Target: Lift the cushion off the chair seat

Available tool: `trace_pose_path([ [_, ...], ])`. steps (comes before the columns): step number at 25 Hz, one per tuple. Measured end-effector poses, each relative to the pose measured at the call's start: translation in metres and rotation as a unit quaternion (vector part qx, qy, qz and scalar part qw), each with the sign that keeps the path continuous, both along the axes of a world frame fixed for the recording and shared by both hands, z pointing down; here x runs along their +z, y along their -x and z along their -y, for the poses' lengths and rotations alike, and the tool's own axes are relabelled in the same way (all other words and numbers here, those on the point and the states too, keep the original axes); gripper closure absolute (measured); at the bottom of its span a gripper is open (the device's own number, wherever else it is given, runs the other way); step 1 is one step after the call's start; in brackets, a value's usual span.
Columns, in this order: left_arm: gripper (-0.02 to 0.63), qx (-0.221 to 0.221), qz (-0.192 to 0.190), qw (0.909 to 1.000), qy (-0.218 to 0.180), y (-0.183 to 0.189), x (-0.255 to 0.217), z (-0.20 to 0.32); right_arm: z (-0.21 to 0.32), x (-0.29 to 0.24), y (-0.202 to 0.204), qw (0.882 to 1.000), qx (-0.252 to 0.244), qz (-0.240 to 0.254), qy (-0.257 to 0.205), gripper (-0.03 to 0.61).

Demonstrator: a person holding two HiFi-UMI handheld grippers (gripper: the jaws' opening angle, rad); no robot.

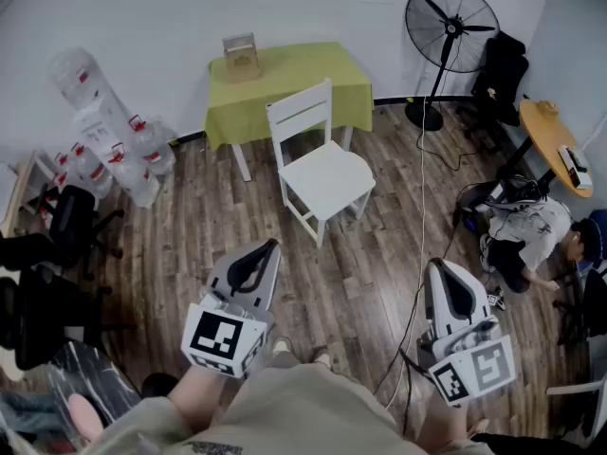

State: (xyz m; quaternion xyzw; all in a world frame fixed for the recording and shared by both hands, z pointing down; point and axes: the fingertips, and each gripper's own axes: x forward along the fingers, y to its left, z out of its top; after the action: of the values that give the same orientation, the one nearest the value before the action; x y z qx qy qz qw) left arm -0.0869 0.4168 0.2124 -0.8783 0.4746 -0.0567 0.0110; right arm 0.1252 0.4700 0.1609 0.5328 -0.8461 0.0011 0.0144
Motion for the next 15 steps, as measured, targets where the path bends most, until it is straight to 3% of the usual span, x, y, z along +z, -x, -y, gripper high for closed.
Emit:
trace_pose_path([
  [4, 0.592, -0.001, 0.001, 0.9999, 0.010, -0.001, -0.001, 0.002, 0.003, -0.003, -0.004, 1.000, 0.002, 0.021, 0.001, 0.555],
  [15, 0.592, -0.002, 0.012, 0.9999, 0.010, -0.015, 0.000, 0.000, -0.002, 0.007, -0.021, 1.000, -0.002, 0.017, 0.010, 0.555],
])
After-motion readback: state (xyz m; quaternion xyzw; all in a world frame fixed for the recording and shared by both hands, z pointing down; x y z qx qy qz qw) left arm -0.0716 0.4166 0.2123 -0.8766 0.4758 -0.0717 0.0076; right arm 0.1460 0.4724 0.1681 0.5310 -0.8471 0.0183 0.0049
